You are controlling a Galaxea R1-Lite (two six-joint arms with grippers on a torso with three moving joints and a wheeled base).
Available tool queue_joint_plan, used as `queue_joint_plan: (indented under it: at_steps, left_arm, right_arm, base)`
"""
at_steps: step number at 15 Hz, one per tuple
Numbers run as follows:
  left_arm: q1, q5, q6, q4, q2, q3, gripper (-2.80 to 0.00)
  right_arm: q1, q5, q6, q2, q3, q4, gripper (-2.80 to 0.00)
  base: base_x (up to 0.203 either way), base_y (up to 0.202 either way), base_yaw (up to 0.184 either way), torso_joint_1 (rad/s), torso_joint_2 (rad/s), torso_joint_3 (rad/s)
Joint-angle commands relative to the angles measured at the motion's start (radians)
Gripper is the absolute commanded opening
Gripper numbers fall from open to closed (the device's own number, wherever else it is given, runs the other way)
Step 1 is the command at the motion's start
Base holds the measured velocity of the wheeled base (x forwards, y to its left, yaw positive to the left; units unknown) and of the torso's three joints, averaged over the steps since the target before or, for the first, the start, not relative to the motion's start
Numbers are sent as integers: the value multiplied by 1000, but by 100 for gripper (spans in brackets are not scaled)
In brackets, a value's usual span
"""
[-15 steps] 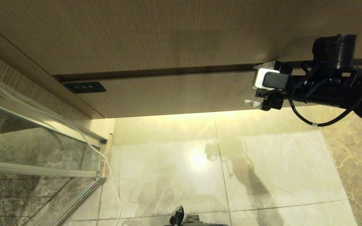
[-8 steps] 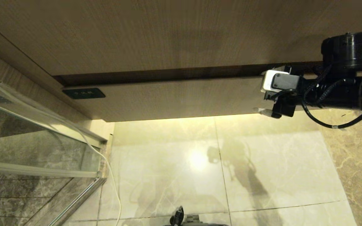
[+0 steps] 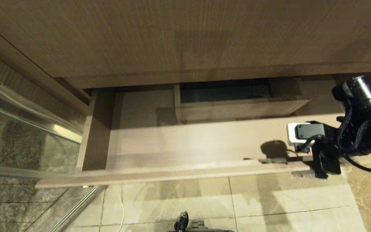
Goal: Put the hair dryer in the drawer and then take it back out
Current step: Pull open the drawer
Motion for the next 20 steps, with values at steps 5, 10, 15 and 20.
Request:
queue_joint_plan:
  at_steps: [5, 10, 15, 20]
  left_arm:
    - [-1, 0, -1, -1, 0, 0, -280]
    - [-1, 0, -1, -1, 0, 2, -280]
    - [-1, 0, -1, -1, 0, 2, -280]
    - [-1, 0, 0, -1, 0, 0, -280]
  right_arm:
    - [-39, 11, 165, -188, 156, -16, 0]
    - [-46, 14, 304, -457, 343, 12, 0]
    - [-60, 12, 326, -578, 423, 15, 0]
    - [-84, 13, 374, -702, 374, 106, 0]
  base:
    - [0, 0, 0, 0, 0, 0]
    - [0, 0, 0, 0, 0, 0]
    - [0, 0, 0, 0, 0, 0]
    - [0, 0, 0, 0, 0, 0]
